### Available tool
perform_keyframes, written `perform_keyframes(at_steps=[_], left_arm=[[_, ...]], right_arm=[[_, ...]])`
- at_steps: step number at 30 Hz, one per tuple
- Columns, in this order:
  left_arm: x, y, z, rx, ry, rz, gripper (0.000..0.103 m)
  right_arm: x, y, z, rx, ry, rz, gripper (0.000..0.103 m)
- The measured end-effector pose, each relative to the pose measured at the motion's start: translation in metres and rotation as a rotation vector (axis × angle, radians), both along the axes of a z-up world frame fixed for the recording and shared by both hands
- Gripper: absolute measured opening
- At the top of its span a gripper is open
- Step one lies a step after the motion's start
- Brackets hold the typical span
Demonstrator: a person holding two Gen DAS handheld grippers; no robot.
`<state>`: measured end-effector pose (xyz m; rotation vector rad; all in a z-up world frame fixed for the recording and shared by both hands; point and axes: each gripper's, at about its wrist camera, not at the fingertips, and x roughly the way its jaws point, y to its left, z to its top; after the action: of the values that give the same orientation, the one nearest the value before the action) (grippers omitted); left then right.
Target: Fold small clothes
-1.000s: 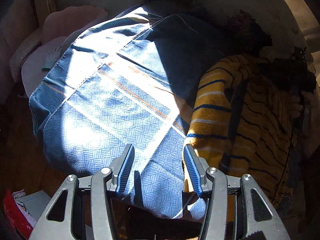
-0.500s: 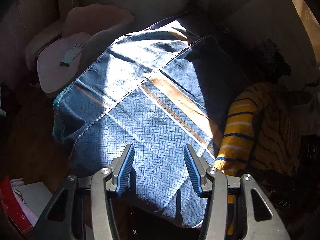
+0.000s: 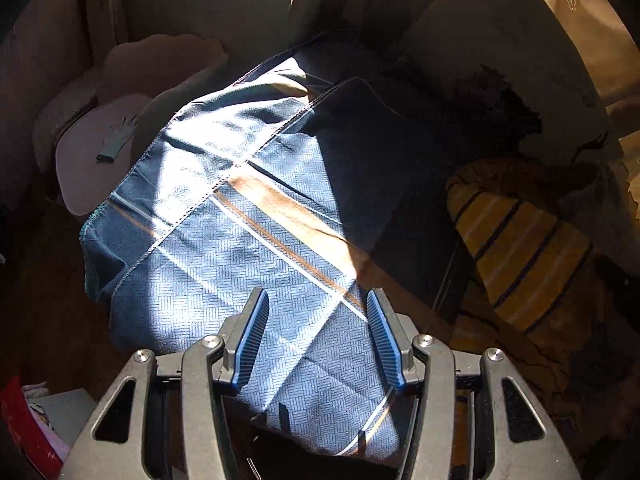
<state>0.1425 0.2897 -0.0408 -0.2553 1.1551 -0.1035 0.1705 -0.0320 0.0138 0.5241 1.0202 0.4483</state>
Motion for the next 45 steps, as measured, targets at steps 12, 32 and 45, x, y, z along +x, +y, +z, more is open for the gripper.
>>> perform_keyframes(at_steps=[12,32,45], left_arm=[[-0.018,-0.098,0.005,0.009,0.001,-0.129,0.051],[0.000,-0.176,-0.046,0.019,0.110,-0.352,0.057],[-0.025,-0.144,-0.071,-0.293,0.280,-0.497,0.047]], right_arm=[[-0.016,-0.311,-0.100,-0.287,0.270,-0.644,0.007],[-0.152,-0.248,-0.151,-0.022,0.345,-0.469,0.042],[-0.209,-0.172,-0.183,0.356,0.425,-0.471,0.043]])
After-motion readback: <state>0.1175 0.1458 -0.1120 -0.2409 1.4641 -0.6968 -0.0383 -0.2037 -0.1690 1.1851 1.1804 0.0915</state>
